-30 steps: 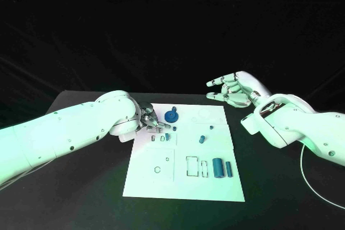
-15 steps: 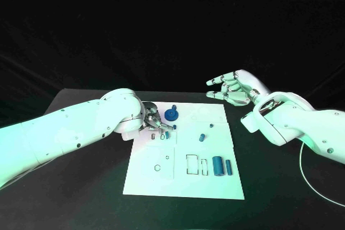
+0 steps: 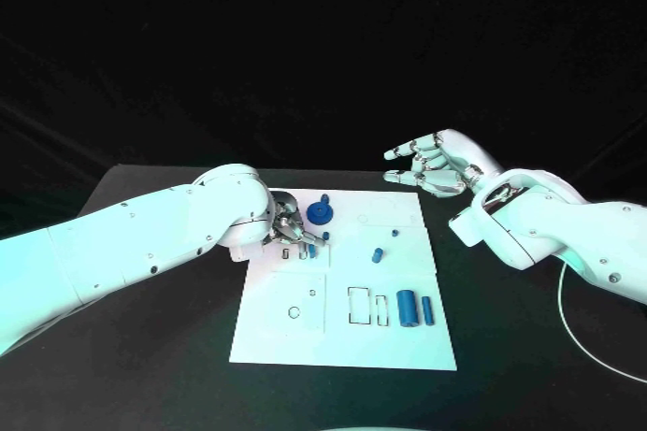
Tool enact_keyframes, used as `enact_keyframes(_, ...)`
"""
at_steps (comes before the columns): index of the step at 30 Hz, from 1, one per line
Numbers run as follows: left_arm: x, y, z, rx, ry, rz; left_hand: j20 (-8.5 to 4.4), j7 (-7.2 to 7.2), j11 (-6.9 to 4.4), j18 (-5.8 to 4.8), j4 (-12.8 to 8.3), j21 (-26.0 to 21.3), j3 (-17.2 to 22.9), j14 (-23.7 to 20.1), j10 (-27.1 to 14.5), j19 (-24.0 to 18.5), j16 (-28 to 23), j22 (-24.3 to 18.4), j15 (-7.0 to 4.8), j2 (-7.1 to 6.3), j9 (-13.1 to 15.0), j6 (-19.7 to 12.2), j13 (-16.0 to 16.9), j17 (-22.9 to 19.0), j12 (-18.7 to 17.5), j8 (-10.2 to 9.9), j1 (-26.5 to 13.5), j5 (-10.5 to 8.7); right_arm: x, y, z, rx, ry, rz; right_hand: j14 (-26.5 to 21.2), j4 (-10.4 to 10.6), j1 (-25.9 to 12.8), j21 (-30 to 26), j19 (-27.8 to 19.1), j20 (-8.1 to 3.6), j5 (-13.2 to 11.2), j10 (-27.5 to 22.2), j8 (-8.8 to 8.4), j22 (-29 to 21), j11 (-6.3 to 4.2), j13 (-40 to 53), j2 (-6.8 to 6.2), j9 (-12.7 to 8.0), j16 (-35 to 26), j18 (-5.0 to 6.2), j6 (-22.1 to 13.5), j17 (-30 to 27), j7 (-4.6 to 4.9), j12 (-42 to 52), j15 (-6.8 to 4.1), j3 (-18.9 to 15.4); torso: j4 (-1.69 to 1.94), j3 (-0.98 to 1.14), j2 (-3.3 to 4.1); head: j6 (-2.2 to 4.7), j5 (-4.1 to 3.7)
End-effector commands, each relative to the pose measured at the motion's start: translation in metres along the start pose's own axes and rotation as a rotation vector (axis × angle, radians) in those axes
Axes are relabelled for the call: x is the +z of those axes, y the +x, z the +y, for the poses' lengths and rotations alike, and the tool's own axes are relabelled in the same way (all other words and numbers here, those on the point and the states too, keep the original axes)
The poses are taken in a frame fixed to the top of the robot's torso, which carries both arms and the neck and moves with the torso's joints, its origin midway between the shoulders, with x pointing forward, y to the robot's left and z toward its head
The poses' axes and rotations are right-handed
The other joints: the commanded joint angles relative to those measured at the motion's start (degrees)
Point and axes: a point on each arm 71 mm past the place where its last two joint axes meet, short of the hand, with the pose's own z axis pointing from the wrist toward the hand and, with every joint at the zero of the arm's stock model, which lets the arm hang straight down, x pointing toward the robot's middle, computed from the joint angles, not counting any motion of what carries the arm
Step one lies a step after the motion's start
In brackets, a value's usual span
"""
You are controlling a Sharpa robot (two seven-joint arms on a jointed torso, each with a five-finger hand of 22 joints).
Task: Assemble the parts on the task board
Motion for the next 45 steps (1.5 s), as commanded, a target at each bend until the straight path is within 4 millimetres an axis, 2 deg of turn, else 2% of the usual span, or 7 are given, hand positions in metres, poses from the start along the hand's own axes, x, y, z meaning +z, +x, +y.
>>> enact_keyframes(1, 0.0012, 0.0017, -0.0005, 0.025, -0.006, 0.024, -0.33, 0.08, -0.09, -1.05, -0.2, 0.2, -0.3, 5.9, 0.2, 2.5, 0.1, 4.9, -0.50, 0.14, 0.1, -0.4, 0.1, 15.1, 0.4, 0.3, 0.6, 0.03, 0.0005, 0.0012, 0.0000, -0.003, 0.004, 0.015, 3.1, 0.5, -0.5, 0.0, 0.0, 0.18, 0.2, 0.3, 0.18, -0.1, 0.10, 0.1, 0.41, 0.0, -0.2, -0.72, 0.5, 1.6, 0.06, 0.3, 0.25, 0.0, -0.05, 0.01, 0.04, -0.05, 0.07)
enact_keyframes(7, 0.0026, 0.0015, -0.0001, 0.023, -0.010, 0.022, -0.32, 0.08, -0.09, -1.02, -0.2, 0.1, -0.2, 5.9, 0.1, 2.4, 0.1, 4.8, -0.50, 0.33, 0.4, -0.6, 0.2, 15.1, 0.4, 0.5, 0.9, 0.10, 0.0007, 0.0015, 0.0000, -0.004, 0.004, 0.017, 3.1, 0.5, -0.5, 0.0, 0.0, 0.18, 0.2, 0.3, 0.18, -0.1, 0.10, 0.1, 0.41, 0.0, -0.2, -0.72, 0.5, 1.6, 0.06, 0.3, 0.25, 0.0, 0.06, 0.02, -0.03, -0.17, 0.00)
enact_keyframes(23, 0.0050, 0.0000, -0.0022, 0.013, -0.011, 0.004, -0.32, 0.06, -0.11, -1.04, -0.9, 0.2, 0.9, 5.9, 0.0, 2.4, 0.1, 5.0, -0.51, 1.33, 2.0, -1.3, 0.6, 15.1, 0.8, 1.2, 3.6, 0.24, 0.0017, 0.0028, -0.0004, -0.003, 0.009, 0.027, 3.1, 0.5, -0.5, -0.1, 0.0, 0.18, 0.2, 0.4, 0.19, -0.2, 0.10, 0.1, 0.42, 0.0, -0.4, -0.72, 0.6, 1.4, 0.05, 0.4, 0.25, 0.0, 0.01, -0.01, 0.02, -0.39, -0.17)
enact_keyframes(31, 0.0060, 0.0004, -0.0042, 0.010, -0.009, 0.005, -0.32, 0.06, -0.12, -1.06, -1.0, 0.3, 1.0, 5.9, 0.1, 2.4, 0.1, 5.1, -0.51, 1.35, 2.1, -1.3, 0.8, 15.1, 0.9, 1.2, 3.8, 0.24, 0.0022, 0.0036, -0.0002, -0.003, 0.009, 0.031, 3.1, 0.6, -0.6, -0.1, 0.0, 0.19, 0.2, 0.4, 0.21, -0.2, 0.10, 0.2, 0.44, 0.0, -0.4, -0.71, 0.6, 1.4, 0.05, 0.5, 0.25, 0.0, -0.01, 0.01, 0.02, -0.66, 0.24)
enact_keyframes(45, 0.0062, 0.0020, -0.0051, 0.019, -0.007, 0.022, -0.32, 0.05, -0.12, -1.05, -1.0, 0.2, 1.0, 5.9, 0.2, 2.4, 0.1, 5.1, -0.51, 1.34, 2.2, -1.3, 1.0, 15.1, 1.1, 1.2, 3.8, 0.22, 0.0025, 0.0040, 0.0003, -0.004, 0.004, 0.032, 3.1, 0.7, -0.7, 0.0, 0.0, 0.19, 0.3, 0.5, 0.28, -0.1, 0.08, 0.4, 0.53, 0.1, -0.4, -0.73, 0.7, 1.4, 0.02, 0.8, 0.25, 0.0, 0.02, 0.02, 0.02, -0.86, -0.01)
